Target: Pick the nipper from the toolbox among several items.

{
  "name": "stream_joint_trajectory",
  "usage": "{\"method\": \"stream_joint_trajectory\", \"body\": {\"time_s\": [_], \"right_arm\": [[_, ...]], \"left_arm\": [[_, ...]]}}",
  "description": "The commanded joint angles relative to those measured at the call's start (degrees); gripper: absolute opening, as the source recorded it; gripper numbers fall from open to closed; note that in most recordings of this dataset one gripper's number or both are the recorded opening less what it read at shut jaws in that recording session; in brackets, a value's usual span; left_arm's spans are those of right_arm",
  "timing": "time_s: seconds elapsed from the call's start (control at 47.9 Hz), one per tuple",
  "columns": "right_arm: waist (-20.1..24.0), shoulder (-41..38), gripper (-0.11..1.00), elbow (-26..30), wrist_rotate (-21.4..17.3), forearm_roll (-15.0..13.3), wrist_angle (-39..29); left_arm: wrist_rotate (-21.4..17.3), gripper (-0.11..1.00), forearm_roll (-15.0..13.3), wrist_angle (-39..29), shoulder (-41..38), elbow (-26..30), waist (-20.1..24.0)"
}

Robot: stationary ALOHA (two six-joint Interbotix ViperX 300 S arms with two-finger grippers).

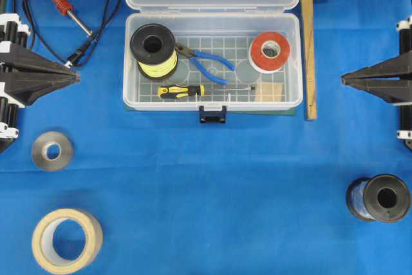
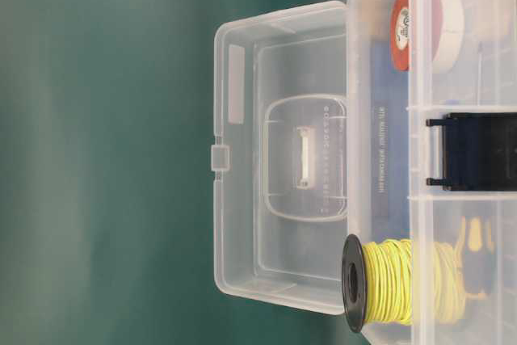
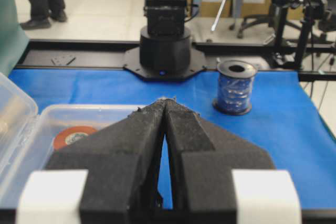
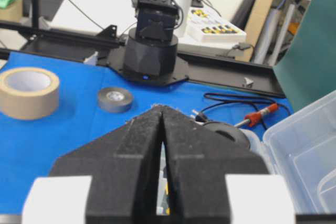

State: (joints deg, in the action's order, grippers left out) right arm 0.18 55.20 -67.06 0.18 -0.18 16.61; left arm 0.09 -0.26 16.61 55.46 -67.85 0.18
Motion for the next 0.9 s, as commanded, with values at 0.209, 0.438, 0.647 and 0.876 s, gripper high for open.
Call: {"method": "stream_joint_trajectory", "body": {"time_s": [0.209,0.438,0.647,0.876], "right_arm": [[-4.13,-6.06,0.0,8.7,-1.32,0.7,-11.51],[-11.16,-17.4,0.0,19.42,-2.29,0.79,-24.17],[-15.73,-31.29,0.08,29.27,-1.85,0.18,-33.93],[-16.17,-45.53,0.71,41.4,0.09,-0.79,-44.56]], "left_arm": [[-0.44,0.0,-1.67,-0.7,-0.79,0.79,-0.26],[-0.26,0.0,-1.67,-0.79,-0.97,0.7,-0.26],[-0.26,0.0,-1.67,-0.88,-0.97,0.7,-0.26],[-0.26,0.0,-1.67,-0.88,-0.97,0.62,-0.35]]}}
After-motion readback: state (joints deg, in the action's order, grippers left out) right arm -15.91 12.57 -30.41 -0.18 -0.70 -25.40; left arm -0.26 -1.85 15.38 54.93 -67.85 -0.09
